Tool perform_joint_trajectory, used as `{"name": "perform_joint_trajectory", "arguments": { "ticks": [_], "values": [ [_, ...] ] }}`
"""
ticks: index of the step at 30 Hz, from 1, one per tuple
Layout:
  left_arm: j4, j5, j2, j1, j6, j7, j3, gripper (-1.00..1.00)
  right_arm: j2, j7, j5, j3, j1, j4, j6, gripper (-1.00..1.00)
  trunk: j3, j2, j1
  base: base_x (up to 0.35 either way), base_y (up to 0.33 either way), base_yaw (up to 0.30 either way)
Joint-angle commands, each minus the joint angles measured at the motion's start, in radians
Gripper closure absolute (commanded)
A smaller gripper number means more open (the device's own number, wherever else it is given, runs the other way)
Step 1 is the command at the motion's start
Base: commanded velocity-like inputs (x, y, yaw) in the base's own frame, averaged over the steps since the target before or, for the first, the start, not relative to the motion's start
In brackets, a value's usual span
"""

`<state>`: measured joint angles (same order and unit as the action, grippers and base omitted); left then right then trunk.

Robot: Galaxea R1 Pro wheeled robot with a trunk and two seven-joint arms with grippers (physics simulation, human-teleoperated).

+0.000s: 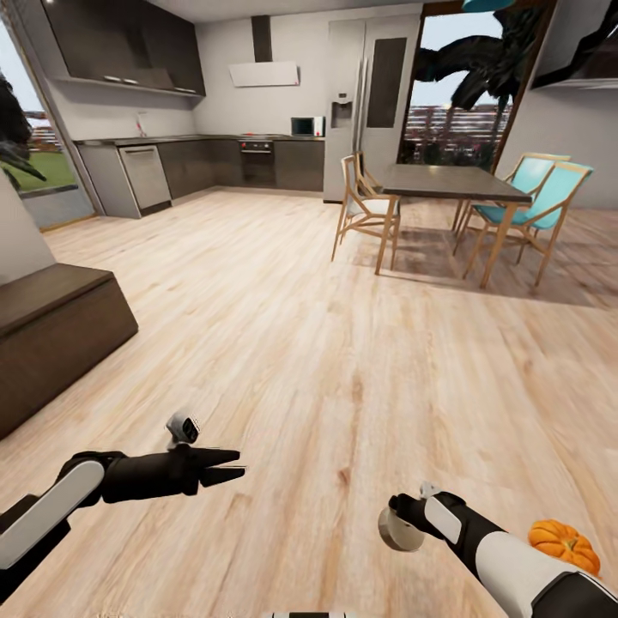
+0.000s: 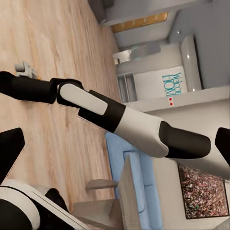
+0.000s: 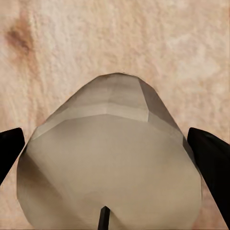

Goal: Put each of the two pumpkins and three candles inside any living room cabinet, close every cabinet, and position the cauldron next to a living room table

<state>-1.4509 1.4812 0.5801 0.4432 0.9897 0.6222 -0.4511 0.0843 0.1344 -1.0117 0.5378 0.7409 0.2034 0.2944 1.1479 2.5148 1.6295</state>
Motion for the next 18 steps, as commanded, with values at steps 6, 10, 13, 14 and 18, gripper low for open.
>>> {"name": "perform_joint_trajectory", "arguments": {
  "ticks": [6, 10, 13, 14, 18],
  "values": [
    [0.046, -0.01, -0.011, 0.002, 0.001, 0.004, -0.004, -1.0, 0.001, 0.009, -0.01, 0.007, -0.001, 0.005, 0.004, 1.0, 0.001, 0.0, 0.0, 0.0, 0.0, 0.29],
    [0.04, -0.012, -0.011, 0.003, 0.001, 0.005, 0.004, -1.0, 0.002, 0.006, -0.01, 0.006, 0.0, 0.005, 0.005, 1.0, 0.001, 0.0, 0.0, 0.0, 0.0, 0.291],
    [0.043, -0.014, -0.012, 0.002, 0.0, 0.004, -0.002, -1.0, 0.002, 0.007, -0.011, 0.006, 0.0, 0.004, 0.003, 1.0, 0.001, 0.0, 0.0, 0.0, 0.0, 0.291],
    [0.044, -0.014, -0.012, 0.002, 0.0, 0.004, -0.002, -1.0, 0.002, 0.008, -0.011, 0.006, 0.0, 0.004, 0.001, 1.0, 0.001, 0.0, 0.0, 0.0, 0.0, 0.291],
    [0.045, -0.014, -0.01, 0.002, 0.0, 0.008, 0.001, -1.0, 0.002, 0.008, -0.012, 0.005, 0.0, 0.005, 0.006, 1.0, 0.001, 0.0, 0.0, 0.0, 0.0, 0.291]
  ]
}}
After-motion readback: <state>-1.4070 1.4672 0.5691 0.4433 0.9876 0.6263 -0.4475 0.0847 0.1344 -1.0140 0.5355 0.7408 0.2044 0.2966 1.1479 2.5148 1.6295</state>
